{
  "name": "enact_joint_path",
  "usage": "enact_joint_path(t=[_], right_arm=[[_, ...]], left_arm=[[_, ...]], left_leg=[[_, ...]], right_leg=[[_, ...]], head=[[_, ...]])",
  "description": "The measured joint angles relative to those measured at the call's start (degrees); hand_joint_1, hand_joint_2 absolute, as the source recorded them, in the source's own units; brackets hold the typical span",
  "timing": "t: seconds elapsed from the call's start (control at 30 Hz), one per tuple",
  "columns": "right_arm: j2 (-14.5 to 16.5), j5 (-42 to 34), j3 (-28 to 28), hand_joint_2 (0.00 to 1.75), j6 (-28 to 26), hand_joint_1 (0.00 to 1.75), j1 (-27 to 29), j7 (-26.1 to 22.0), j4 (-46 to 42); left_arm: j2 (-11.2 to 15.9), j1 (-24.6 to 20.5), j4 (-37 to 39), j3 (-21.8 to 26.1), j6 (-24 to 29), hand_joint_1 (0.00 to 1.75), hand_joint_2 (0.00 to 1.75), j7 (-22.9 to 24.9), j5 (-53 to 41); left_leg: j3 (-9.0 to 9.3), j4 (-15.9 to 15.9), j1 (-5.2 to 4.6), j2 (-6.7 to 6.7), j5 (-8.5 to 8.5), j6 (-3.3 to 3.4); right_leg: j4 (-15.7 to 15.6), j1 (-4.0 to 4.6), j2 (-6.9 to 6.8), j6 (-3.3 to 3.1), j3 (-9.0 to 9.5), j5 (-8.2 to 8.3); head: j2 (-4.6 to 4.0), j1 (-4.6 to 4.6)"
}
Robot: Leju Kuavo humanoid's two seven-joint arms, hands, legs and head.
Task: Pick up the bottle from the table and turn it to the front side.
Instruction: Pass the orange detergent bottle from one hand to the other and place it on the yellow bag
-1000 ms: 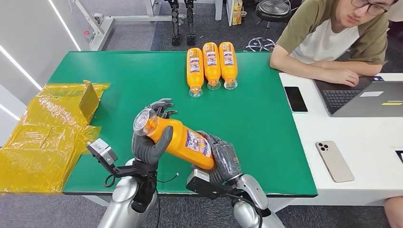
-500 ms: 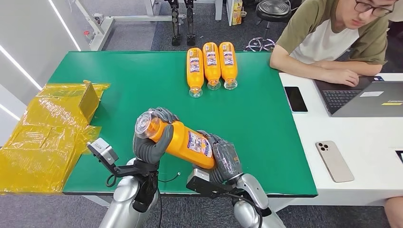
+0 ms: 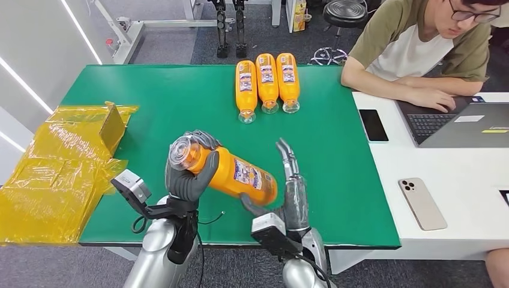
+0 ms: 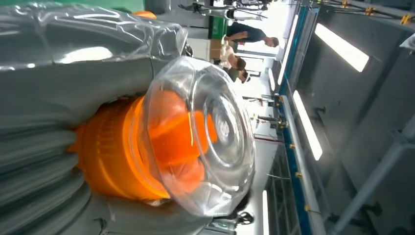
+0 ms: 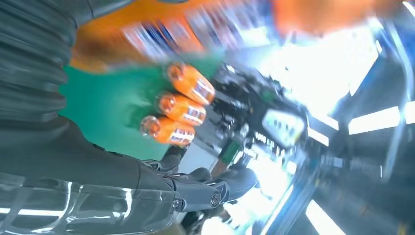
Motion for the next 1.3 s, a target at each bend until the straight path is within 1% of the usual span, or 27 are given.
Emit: enact_joint_path(t=[0.03,0.07,0.13,0.23,0.27,0.33,0.43,0.5,0.6,0.67,0.77,0.87,0.97,1.07,1.17,1.23,1.3], right_arm=[[0.5,-2.5,0.0,1.75,-1.7,0.00,0.3,-1.6,-0.6],[0.9,-4.8,0.0,1.75,-3.2,0.00,0.7,-3.2,-1.4],[1.5,-7.8,-0.2,1.75,-5.0,0.00,1.7,-6.2,-3.3],[2.6,-10.2,-0.8,1.75,-5.4,0.00,3.0,-10.3,-6.4],[2.9,-10.6,-1.1,1.75,-5.4,0.00,3.3,-11.4,-7.3],[3.3,-10.9,-1.6,1.75,-5.4,0.00,3.7,-12.7,-8.6],[3.6,-11.4,-2.2,1.75,-5.5,0.00,3.9,-13.8,-9.8],[3.8,-11.9,-2.7,1.75,-5.5,0.00,4.1,-15.3,-10.5],[4.2,-12.5,-3.5,1.75,-5.5,0.00,4.4,-16.9,-11.9],[4.3,-13.0,-3.9,1.75,-5.4,0.00,4.6,-17.0,-13.1],[4.5,-14.1,-4.3,1.75,-5.4,0.00,4.7,-17.2,-14.8],[4.5,-14.5,-4.6,1.75,-5.4,0.00,4.8,-17.2,-16.0],[4.6,-14.4,-4.7,1.75,-5.4,0.00,4.8,-17.3,-16.9],[4.6,-14.4,-4.7,1.75,-5.4,0.00,4.8,-17.3,-17.4],[4.6,-14.4,-4.7,1.75,-5.4,0.00,4.8,-17.3,-17.8],[4.6,-14.4,-4.7,1.75,-5.4,0.00,4.8,-17.3,-17.9],[4.6,-14.4,-4.7,1.75,-5.4,0.00,4.8,-17.3,-18.0]], left_arm=[[0.2,0.0,-0.2,0.0,1.7,1.75,1.75,0.1,-1.0],[0.4,0.0,-0.5,0.1,4.6,1.75,1.75,0.4,-2.7],[0.9,-0.2,-1.2,0.5,11.8,1.75,1.75,1.4,-7.5],[2.2,-1.0,-2.4,1.5,23.2,1.75,1.75,3.8,-16.4],[2.6,-1.3,-2.9,1.9,26.0,1.75,1.75,4.5,-18.9],[3.6,-1.7,-3.8,2.8,29.2,1.75,1.75,5.4,-22.2],[4.6,-2.0,-4.7,3.6,31.1,1.75,1.75,6.3,-25.2],[5.6,-2.4,-4.9,3.8,32.9,1.75,1.75,8.1,-30.2],[8.8,-4.3,-4.6,3.9,33.1,1.75,1.75,12.1,-40.0],[11.5,-7.1,-2.7,3.9,32.8,1.75,1.75,14.3,-46.1],[15.3,-13.8,4.2,3.8,33.6,1.75,1.75,15.9,-53.4],[18.1,-22.3,14.7,3.1,33.6,1.75,1.75,18.8,-60.7],[19.6,-29.7,23.8,1.6,31.9,1.75,1.75,22.7,-66.6],[20.6,-34.9,31.0,-0.8,28.6,1.75,1.75,27.0,-72.0],[21.7,-37.8,35.9,-3.3,24.8,1.75,1.75,29.5,-75.7],[22.4,-38.8,38.5,-4.7,22.2,1.75,1.75,31.1,-77.5],[23.0,-39.1,40.4,-5.7,21.0,1.75,1.75,32.1,-78.4]], left_leg=[[0.00,0.0,0.00,0.01,0.00,0.00],[0.00,0.0,0.00,0.03,0.00,0.00],[0.00,0.0,0.00,0.04,0.00,0.00],[0.00,0.0,0.00,0.05,0.01,-0.01],[0.01,0.0,0.00,0.06,0.01,-0.01],[0.02,0.0,0.00,0.08,0.02,-0.02],[0.01,0.0,0.01,0.07,0.04,-0.05],[0.01,0.0,0.01,0.08,0.04,-0.05],[0.02,0.0,0.01,0.07,0.07,-0.08],[0.01,0.0,0.01,0.04,0.13,-0.15],[0.02,0.0,0.02,0.07,0.23,-0.24],[-0.04,0.0,0.02,0.09,0.38,-0.28],[-0.06,0.0,0.02,0.16,0.42,-0.31],[-0.08,0.0,0.02,0.20,0.42,-0.31],[-0.08,0.0,0.02,0.22,0.42,-0.31],[-0.09,0.0,0.02,0.26,0.42,-0.31],[-0.09,0.0,0.02,0.32,0.42,-0.32]], right_leg=[[0.0,0.00,0.01,0.00,0.00,0.00],[0.0,0.00,0.01,0.00,0.00,0.00],[0.0,0.00,0.01,-0.02,-0.01,0.01],[0.0,0.00,0.01,-0.05,-0.02,0.03],[0.0,0.00,0.01,-0.06,-0.02,0.04],[0.0,0.00,0.02,-0.07,-0.02,0.04],[0.0,0.00,0.00,-0.07,-0.01,0.05],[0.0,0.00,0.02,-0.08,-0.01,0.05],[0.0,0.00,0.01,-0.09,-0.02,0.06],[0.0,0.01,0.00,-0.13,-0.04,0.09],[0.1,0.01,0.02,-0.24,-0.10,0.17],[0.1,0.02,0.03,-0.33,-0.19,0.29],[0.2,0.02,0.11,-0.34,-0.24,0.38],[0.2,0.01,0.16,-0.34,-0.25,0.40],[0.2,0.01,0.20,-0.34,-0.27,0.40],[0.2,0.01,0.25,-0.34,-0.30,0.40],[0.2,0.01,0.29,-0.35,-0.34,0.40]], head=[[0.00,0.01],[0.01,0.01],[0.00,0.01],[0.00,0.01],[0.01,0.01],[0.01,0.01],[0.01,0.02],[0.00,0.02],[0.01,0.02],[0.01,0.02],[-0.01,0.01],[0.00,0.02],[0.01,0.02],[0.01,0.03],[0.00,0.03],[0.00,0.03],[0.00,0.02]])
